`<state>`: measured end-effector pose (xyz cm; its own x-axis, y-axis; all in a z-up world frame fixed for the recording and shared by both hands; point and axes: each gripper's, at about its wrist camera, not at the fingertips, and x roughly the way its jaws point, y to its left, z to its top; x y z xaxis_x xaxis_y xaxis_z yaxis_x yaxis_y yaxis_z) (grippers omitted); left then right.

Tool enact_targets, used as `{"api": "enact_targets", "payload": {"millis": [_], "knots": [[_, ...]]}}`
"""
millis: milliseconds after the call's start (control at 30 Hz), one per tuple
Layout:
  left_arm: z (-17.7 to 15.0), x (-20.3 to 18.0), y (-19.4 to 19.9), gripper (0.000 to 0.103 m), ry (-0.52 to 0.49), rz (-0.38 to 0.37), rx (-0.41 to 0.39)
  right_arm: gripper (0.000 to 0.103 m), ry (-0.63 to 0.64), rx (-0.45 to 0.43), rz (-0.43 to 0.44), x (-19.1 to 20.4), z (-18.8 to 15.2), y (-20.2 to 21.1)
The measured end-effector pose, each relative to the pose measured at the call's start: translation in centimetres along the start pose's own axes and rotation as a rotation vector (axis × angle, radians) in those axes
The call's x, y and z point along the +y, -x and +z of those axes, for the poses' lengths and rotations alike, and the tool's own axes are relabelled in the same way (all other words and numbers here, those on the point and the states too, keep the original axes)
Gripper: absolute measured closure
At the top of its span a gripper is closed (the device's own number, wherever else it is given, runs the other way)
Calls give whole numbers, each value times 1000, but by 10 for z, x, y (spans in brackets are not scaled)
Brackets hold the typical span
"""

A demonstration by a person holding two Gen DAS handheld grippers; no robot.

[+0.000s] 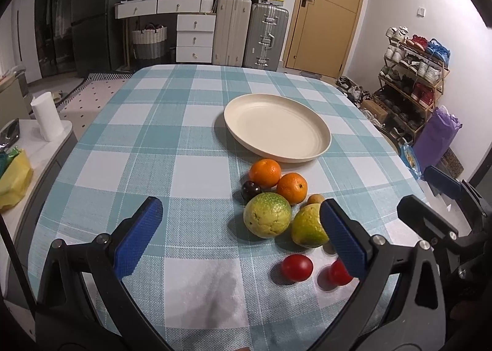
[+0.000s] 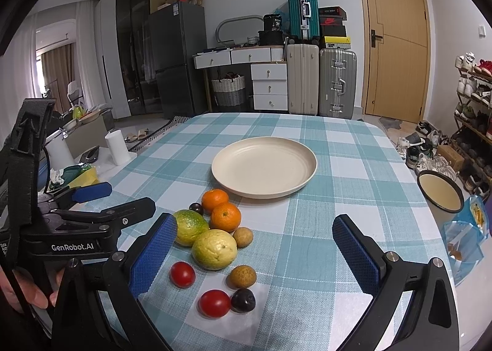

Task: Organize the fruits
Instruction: 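Lower the left gripper around the large green citrus and close it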

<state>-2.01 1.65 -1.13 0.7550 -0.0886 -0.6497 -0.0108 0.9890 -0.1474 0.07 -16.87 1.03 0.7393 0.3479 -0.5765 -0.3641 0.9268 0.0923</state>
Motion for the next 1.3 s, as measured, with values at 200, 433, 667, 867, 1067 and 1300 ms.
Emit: {"api": "enact_targets", "payload": {"millis": [200, 433, 667, 867, 1067, 1300], "knots": [[-2, 5, -12, 1, 29, -61, 63, 0, -5, 5, 3, -1, -4, 0], [-4, 11, -30, 1, 61, -85, 110, 0, -3, 10, 7, -1, -4, -2], [-8, 16, -49, 12, 105, -172, 169, 0, -15, 30, 31, -4, -8, -8], [-5, 15, -60, 17, 109, -207, 185, 0, -10, 37, 42, -4, -10, -13], [-2, 21, -73, 27, 137, -254, 208, 0, -33, 64, 47, -12, -15, -24], [-2, 23, -91, 45, 165, -335, 248, 0, -60, 85, 59, -19, -15, -34]]}}
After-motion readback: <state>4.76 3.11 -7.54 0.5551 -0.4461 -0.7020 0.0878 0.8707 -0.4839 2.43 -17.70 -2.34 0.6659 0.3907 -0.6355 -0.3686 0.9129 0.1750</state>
